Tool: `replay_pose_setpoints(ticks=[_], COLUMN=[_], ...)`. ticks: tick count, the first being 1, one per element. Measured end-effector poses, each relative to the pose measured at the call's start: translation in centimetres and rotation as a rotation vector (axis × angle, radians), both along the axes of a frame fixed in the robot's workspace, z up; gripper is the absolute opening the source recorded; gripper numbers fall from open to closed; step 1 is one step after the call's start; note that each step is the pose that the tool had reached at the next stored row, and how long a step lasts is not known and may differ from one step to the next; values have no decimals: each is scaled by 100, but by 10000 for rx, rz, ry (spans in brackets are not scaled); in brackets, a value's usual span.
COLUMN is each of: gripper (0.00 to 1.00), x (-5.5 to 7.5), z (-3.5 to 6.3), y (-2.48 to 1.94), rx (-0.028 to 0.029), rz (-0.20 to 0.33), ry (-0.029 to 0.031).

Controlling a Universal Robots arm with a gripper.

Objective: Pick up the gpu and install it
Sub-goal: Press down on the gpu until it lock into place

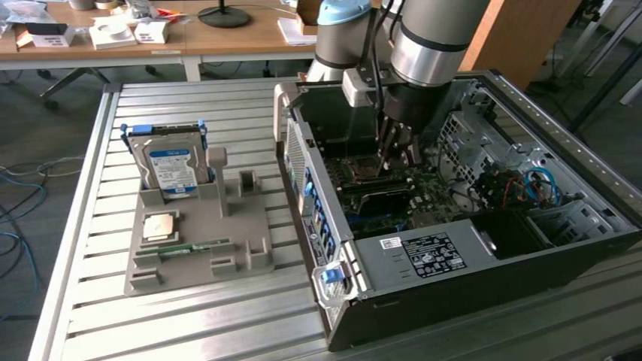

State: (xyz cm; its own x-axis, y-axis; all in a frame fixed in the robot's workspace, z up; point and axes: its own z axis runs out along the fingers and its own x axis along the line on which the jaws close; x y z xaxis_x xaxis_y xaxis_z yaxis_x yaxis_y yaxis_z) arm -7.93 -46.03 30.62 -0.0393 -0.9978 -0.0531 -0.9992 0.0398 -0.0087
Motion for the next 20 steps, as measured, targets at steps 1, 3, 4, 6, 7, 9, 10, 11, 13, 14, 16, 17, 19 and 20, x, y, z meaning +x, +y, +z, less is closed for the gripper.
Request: replay_pose_setpoints(ticks=[1,3,4,6,7,9,10,11,13,14,16,17,19,20], gripper=[10,10,10,10,10,10,10,10,10,10,10,10,10,10], x=[0,0,0,0,0,0,0,0,0,0,0,0,0,0], z=[-13,-28,-28,-29,-29,-29,-34,-41,-53,-58,-57,-57,-60,-68], y=[0,0,0,0,0,0,0,0,0,0,0,0,0,0], rx=[1,1,-1,0,1,1,3,5,1,1,-1,0,1,5], rz=[0,0,0,0,0,0,-1,0,0,0,0,0,0,0], ry=[-1,-1,0,0,-1,-1,-2,-3,0,-1,0,0,-1,-2])
